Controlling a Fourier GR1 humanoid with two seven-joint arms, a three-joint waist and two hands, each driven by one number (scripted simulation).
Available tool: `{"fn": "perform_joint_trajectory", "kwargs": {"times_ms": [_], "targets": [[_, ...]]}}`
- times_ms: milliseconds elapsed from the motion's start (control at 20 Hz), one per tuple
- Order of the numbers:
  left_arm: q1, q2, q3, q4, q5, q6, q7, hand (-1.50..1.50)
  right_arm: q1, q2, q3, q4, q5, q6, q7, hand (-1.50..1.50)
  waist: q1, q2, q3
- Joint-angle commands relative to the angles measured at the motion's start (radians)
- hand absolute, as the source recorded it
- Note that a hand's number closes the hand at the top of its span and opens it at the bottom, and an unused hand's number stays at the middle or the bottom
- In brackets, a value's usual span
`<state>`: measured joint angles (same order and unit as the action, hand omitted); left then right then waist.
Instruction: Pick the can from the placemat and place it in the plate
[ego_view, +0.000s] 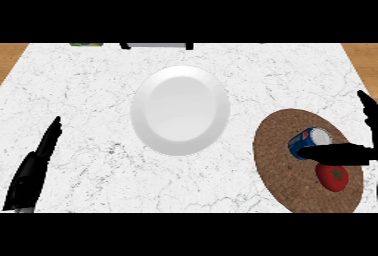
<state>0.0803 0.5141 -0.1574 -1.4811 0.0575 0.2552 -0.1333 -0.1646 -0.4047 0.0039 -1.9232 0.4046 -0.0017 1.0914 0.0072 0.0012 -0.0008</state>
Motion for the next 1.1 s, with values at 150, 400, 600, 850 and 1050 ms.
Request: {"fn": "perform_joint_trajectory", "kwargs": {"times_ms": [150,400,600,850,1050], "targets": [[0.081,-0.004,0.029,-0.042,-0.018,-0.019,-0.034,0.0,-0.012,0.01,0.031,0.111,-0.035,0.096,0.03,-1.5,0.003,-0.002,0.001],[0.006,-0.045,0.043,0.026,-0.053,-0.03,-0.003,0.0,-0.057,0.016,0.018,0.144,-0.076,0.137,0.04,-1.5,-0.004,-0.001,0.0],[0.011,-0.075,0.05,-0.002,-0.08,-0.034,-0.003,0.0,-0.036,0.046,0.018,0.225,-0.069,0.133,-0.053,-1.5,-0.003,-0.001,0.001],[-0.048,-0.058,0.106,0.014,-0.067,-0.094,0.048,0.0,-0.015,0.054,0.01,0.266,-0.073,0.166,-0.076,-1.5,-0.007,-0.001,0.001],[0.063,-0.096,0.101,-0.082,-0.128,-0.087,0.032,0.0,-0.008,0.064,-0.021,0.282,-0.044,0.162,-0.105,-1.5,-0.003,-0.002,0.001]]}}
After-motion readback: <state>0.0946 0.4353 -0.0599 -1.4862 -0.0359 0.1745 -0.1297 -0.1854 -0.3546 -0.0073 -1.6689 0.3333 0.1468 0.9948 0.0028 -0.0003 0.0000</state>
